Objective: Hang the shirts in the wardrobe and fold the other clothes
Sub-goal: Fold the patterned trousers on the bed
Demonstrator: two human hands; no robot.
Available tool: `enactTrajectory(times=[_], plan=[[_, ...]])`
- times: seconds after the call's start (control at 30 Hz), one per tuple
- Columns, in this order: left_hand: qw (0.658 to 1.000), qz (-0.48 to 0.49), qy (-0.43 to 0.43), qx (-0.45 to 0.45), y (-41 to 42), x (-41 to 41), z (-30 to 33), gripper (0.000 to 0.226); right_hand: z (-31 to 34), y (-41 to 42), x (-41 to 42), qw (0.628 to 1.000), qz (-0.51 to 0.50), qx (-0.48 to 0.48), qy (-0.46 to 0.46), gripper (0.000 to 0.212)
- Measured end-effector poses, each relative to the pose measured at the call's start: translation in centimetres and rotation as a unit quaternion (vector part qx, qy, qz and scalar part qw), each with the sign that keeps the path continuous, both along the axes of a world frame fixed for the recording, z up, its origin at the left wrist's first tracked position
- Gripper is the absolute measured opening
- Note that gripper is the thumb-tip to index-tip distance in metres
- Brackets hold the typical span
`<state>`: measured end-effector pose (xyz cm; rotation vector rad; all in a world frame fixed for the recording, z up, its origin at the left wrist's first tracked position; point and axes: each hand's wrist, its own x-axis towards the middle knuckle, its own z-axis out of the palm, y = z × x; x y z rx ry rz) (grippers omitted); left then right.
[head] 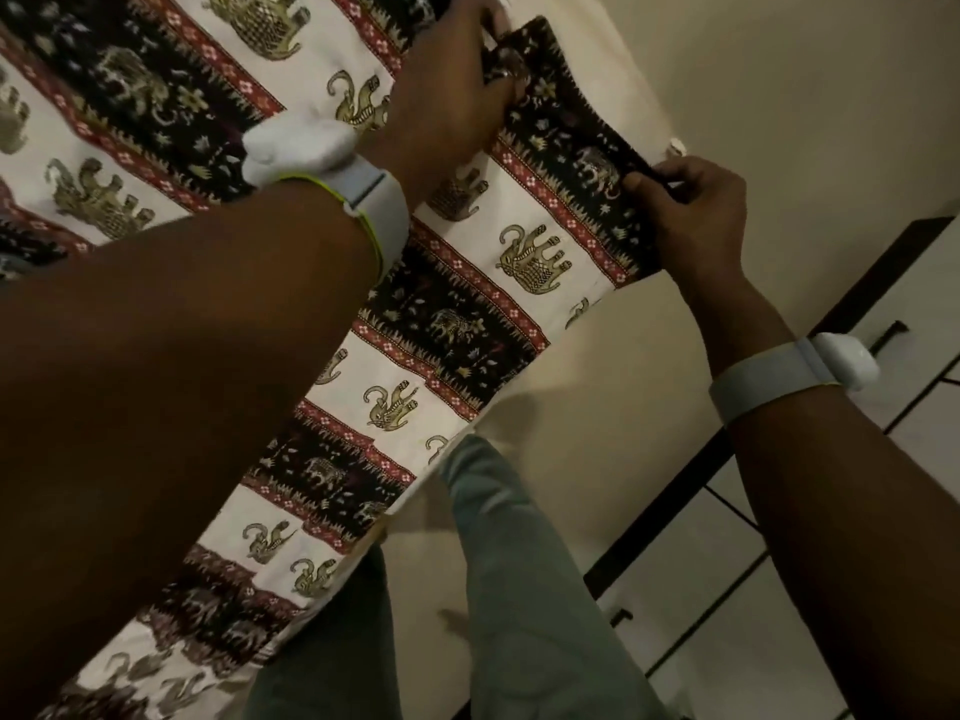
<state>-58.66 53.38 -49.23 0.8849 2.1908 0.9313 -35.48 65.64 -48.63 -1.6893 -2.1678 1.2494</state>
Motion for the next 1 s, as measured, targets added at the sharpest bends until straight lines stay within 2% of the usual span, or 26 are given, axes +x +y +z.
enactTrajectory(times=[0.07, 0.17, 0.23, 0.3, 0.37, 0.43, 0.53, 0.63, 0.7, 0.83, 0.9, 1.0], plan=[[1.0, -0.006, 0.021, 0.021, -0.2, 0.2, 0.0, 0.042, -0.2, -0.2, 0.0, 0.998, -0.023, 0.021, -0.048, 0.029], [0.988, 0.008, 0.119, 0.094, -1.8, 1.9, 1.7, 0.035, -0.1, -0.1, 0.5, 0.985, -0.053, 0.111, -0.119, 0.032], [0.98, 0.025, 0.148, 0.13, -5.1, 4.1, 3.5, 0.026, 0.4, -0.8, 0.3, 0.975, -0.028, 0.198, -0.091, 0.027], [0.984, 0.037, 0.126, 0.123, -10.4, 7.2, 3.9, 0.018, 1.2, -3.1, -0.3, 0.962, 0.075, 0.261, -0.032, 0.017], [0.994, 0.046, 0.085, 0.059, -17.1, 10.6, 3.5, 0.013, 2.2, -7.2, -1.5, 0.934, 0.25, 0.254, 0.004, 0.014], [0.994, 0.077, 0.067, -0.028, -25.8, 13.9, 2.9, 0.012, 3.1, -14.0, -3.3, 0.876, 0.456, 0.157, 0.031, 0.013], [0.981, 0.114, 0.05, -0.147, -36.6, 19.2, 2.6, 0.023, 3.5, -23.1, -3.4, 0.723, 0.69, 0.041, 0.018, 0.02], [0.943, 0.196, 0.044, -0.267, -45.1, 23.2, 3.9, 0.044, 2.5, -30.8, -1.9, 0.561, 0.824, 0.025, 0.076, 0.017], [0.916, 0.264, 0.03, -0.299, -50.2, 24.8, 5.4, 0.053, 1.5, -35.8, -1.5, 0.486, 0.866, 0.026, 0.111, 0.018], [0.891, 0.316, 0.041, -0.324, -57.4, 27.7, 6.8, 0.054, 0.7, -43.1, -1.9, 0.414, 0.904, 0.033, 0.105, 0.015], [0.879, 0.344, 0.034, -0.327, -61.0, 29.1, 6.8, 0.054, 1.1, -46.9, -2.3, 0.394, 0.911, 0.05, 0.108, 0.015], [0.877, 0.351, 0.016, -0.328, -64.4, 29.7, 5.9, 0.056, 1.5, -50.5, -2.4, 0.39, 0.915, 0.057, 0.089, 0.025]])
